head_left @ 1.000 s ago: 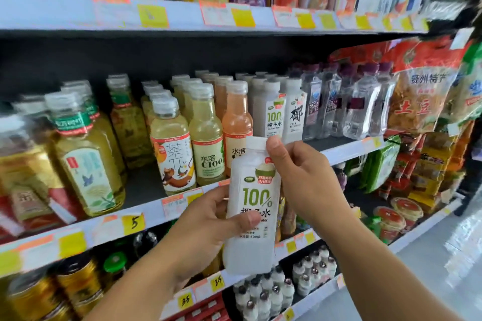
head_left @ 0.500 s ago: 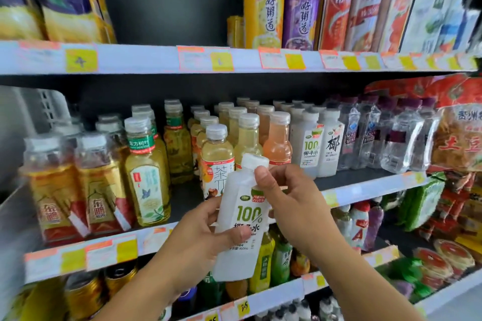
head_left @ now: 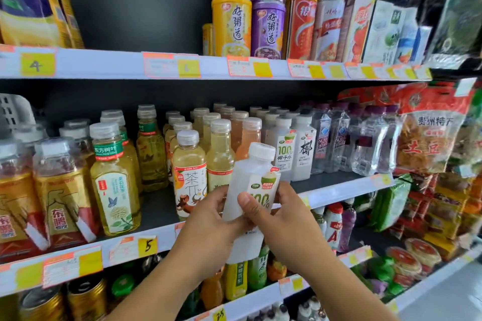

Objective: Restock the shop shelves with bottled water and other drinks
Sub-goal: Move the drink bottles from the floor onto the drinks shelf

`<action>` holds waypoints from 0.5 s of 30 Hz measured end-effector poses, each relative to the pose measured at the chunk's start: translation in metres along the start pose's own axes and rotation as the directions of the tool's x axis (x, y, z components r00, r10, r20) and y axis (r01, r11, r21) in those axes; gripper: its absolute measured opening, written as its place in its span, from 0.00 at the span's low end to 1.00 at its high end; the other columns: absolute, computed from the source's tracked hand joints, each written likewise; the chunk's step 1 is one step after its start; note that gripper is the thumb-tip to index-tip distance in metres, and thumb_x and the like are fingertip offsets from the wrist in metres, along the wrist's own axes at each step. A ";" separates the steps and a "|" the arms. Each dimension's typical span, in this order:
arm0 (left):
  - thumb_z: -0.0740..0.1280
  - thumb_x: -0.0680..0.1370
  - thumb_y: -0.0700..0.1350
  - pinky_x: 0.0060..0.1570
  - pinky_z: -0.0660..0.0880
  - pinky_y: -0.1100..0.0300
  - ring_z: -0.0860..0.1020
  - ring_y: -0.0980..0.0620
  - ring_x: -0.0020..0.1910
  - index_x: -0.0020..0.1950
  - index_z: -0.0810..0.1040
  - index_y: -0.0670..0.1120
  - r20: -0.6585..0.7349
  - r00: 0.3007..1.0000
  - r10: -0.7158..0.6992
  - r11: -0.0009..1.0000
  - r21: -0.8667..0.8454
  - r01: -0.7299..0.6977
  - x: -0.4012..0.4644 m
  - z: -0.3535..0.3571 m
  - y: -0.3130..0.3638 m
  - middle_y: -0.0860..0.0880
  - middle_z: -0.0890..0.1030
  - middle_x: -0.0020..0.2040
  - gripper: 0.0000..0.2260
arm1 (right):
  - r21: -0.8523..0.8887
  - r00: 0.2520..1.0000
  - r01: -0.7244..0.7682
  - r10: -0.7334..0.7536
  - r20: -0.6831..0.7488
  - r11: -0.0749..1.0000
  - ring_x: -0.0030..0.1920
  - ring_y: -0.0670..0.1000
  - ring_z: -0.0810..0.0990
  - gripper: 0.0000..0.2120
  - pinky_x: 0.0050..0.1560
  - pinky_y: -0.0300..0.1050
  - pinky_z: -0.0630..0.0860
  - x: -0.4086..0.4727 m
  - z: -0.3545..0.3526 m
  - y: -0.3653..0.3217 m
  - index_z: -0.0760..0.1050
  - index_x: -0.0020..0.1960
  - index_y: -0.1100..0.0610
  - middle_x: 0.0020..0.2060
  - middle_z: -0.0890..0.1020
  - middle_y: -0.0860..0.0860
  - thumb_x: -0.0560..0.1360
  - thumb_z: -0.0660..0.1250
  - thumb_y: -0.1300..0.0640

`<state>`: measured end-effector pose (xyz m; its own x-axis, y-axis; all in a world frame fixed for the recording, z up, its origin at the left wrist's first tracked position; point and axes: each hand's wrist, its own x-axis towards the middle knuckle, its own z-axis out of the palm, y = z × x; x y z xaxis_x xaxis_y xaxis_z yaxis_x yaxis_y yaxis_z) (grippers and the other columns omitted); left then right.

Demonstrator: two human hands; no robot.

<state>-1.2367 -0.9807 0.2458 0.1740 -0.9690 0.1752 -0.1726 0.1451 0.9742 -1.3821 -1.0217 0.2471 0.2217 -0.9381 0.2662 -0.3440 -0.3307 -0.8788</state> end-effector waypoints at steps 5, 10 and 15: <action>0.75 0.68 0.49 0.55 0.79 0.48 0.82 0.57 0.53 0.61 0.77 0.63 0.087 0.992 0.092 0.986 0.134 -0.103 0.017 0.039 0.000 0.59 0.84 0.55 0.22 | 0.021 0.995 -0.077 0.078 -0.054 0.997 0.47 0.42 0.84 0.30 0.51 0.51 0.81 0.010 -0.027 0.021 0.75 0.57 0.44 0.47 0.85 0.41 0.62 0.72 0.28; 0.70 0.73 0.63 0.62 0.72 0.56 0.73 0.57 0.65 0.71 0.64 0.67 0.281 0.959 -0.038 0.744 0.649 -0.161 0.031 0.053 0.000 0.67 0.72 0.64 0.28 | -0.025 0.980 -0.141 0.137 -0.143 0.990 0.43 0.44 0.84 0.20 0.48 0.52 0.82 0.021 -0.057 0.045 0.76 0.53 0.46 0.43 0.85 0.42 0.68 0.75 0.36; 0.63 0.77 0.62 0.67 0.67 0.51 0.67 0.46 0.70 0.76 0.60 0.50 0.216 0.969 -0.124 0.232 0.955 -0.183 0.041 0.061 -0.017 0.49 0.67 0.73 0.32 | -0.046 0.957 -0.151 0.134 -0.258 0.988 0.43 0.50 0.83 0.23 0.45 0.55 0.82 0.054 -0.096 0.053 0.73 0.55 0.49 0.45 0.84 0.45 0.70 0.75 0.37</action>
<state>-1.2859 -1.0348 0.2281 -0.0190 -0.9997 0.0178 -0.9981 0.0200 0.0581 -1.4760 -1.0998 0.2532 -0.0693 -0.9685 0.2391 -0.4151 -0.1899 -0.8898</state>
